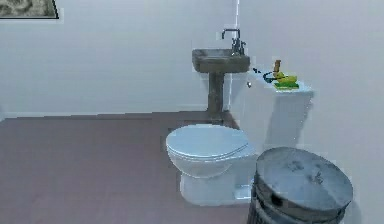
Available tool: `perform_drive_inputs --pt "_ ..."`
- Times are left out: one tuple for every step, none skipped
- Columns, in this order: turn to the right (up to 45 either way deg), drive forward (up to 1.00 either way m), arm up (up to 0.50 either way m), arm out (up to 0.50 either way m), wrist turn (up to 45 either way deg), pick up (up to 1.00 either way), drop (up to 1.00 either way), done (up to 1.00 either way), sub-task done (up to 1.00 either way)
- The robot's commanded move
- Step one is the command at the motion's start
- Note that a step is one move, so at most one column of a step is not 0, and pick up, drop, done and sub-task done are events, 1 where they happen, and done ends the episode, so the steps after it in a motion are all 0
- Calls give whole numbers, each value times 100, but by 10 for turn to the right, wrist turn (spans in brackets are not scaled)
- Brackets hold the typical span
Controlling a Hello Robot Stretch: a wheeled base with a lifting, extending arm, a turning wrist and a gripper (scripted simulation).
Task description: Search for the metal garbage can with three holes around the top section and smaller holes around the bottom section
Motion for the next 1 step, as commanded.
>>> perform_drive_inputs --pt "330 0 0 0 0 0 0 0 0"
